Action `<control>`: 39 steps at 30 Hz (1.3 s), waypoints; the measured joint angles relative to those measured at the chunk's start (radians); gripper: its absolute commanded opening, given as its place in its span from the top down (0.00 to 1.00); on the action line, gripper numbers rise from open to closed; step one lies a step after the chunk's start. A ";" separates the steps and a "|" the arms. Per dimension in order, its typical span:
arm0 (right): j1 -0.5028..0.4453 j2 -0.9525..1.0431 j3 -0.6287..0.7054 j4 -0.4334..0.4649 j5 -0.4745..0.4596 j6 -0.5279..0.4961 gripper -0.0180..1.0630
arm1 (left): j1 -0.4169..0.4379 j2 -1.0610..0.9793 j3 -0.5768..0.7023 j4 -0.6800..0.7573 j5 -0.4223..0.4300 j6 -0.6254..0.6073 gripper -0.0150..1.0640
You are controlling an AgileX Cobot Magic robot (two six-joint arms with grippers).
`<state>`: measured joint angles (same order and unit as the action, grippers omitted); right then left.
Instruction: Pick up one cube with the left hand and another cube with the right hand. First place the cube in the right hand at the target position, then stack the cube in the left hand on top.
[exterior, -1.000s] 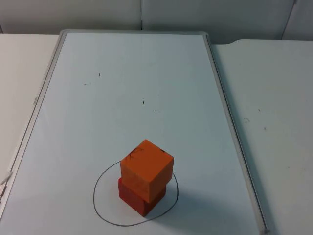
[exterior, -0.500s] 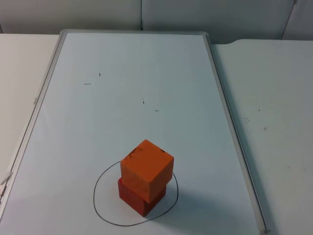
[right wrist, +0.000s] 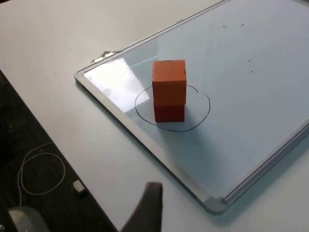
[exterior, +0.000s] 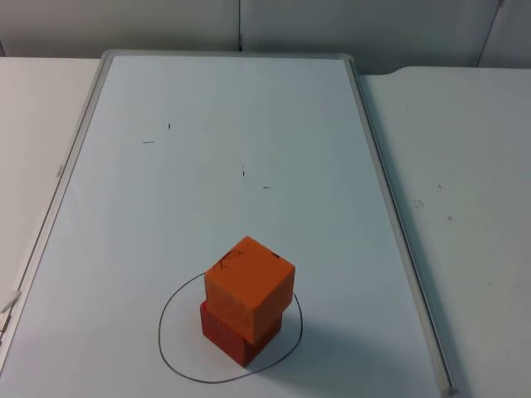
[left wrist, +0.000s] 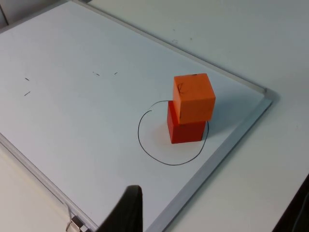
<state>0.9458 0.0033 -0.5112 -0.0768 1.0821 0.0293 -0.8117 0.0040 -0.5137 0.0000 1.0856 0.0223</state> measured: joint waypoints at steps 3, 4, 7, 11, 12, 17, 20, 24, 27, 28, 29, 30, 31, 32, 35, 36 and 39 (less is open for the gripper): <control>0.000 0.000 0.000 0.000 0.000 0.000 0.20 | 0.000 0.000 0.000 0.000 0.000 0.000 0.01; 0.000 0.000 0.000 0.000 0.000 0.000 0.19 | 0.000 0.000 0.000 0.000 0.000 0.000 0.01; 0.000 0.000 0.000 0.000 0.000 0.000 0.19 | 0.000 0.000 0.000 0.000 0.000 0.000 0.01; 0.000 0.000 0.000 0.000 0.000 0.000 0.19 | 0.000 0.000 0.000 0.000 0.000 0.000 0.01; 0.000 0.000 0.000 0.000 0.000 0.000 0.18 | 0.000 0.000 0.000 0.000 0.000 0.000 0.01; 0.000 0.000 0.000 0.000 0.000 0.000 0.01 | 0.000 0.000 0.000 0.000 0.000 0.000 0.01; 0.000 0.000 0.000 0.000 0.000 0.000 0.01 | 0.000 0.000 0.000 0.000 0.000 0.000 0.01; 0.000 0.000 0.000 0.000 0.000 0.000 0.01 | 0.000 0.000 0.000 0.000 0.000 0.000 0.01; 0.000 0.000 0.000 0.000 0.000 -0.004 0.01 | 0.000 0.000 0.000 0.000 0.000 0.000 0.01; 0.000 0.000 0.000 0.000 0.000 -0.004 0.01 | 0.000 0.000 0.000 0.000 0.000 0.000 0.01; 0.000 0.000 0.000 0.000 0.000 -0.004 0.01 | 0.000 0.000 0.000 0.000 0.000 0.000 0.01; 0.000 0.000 0.000 0.000 0.000 -0.004 0.01 | 0.000 0.000 0.000 0.000 0.000 0.000 0.01; 0.000 0.000 0.000 0.000 0.000 -0.004 0.01 | 0.000 0.000 0.000 0.000 0.000 0.000 0.01; 0.000 0.000 0.000 0.000 0.000 -0.004 0.01 | 0.000 0.000 0.000 0.000 0.000 0.000 0.01; -0.021 0.000 0.000 0.000 0.000 -0.004 0.01 | 0.000 0.000 0.000 0.000 0.000 0.000 0.01; -0.045 0.000 0.000 0.000 0.000 -0.004 0.01 | 0.000 0.000 0.000 0.000 0.000 0.000 0.01; -0.138 0.000 0.000 0.000 0.000 -0.004 0.01 | 0.000 0.000 0.000 0.000 0.000 0.000 0.01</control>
<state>0.8075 0.0033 -0.5112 -0.0768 1.0821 0.0255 -0.8117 0.0040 -0.5137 0.0000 1.0856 0.0223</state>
